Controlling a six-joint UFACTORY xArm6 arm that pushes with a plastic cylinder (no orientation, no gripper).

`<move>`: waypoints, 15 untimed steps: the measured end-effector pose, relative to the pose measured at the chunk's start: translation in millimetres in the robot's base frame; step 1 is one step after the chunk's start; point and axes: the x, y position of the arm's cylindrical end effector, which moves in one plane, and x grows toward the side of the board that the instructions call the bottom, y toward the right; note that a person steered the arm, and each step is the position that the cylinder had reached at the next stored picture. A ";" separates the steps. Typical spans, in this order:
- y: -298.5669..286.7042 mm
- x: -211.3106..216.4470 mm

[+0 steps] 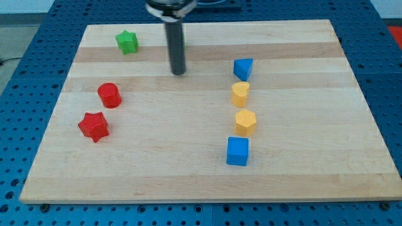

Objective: Push the green circle to the top left of the blue triangle

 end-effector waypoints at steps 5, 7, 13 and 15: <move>-5.6 -103.3; -5.2 -63.4; 142.1 -56.2; 213.1 -109.0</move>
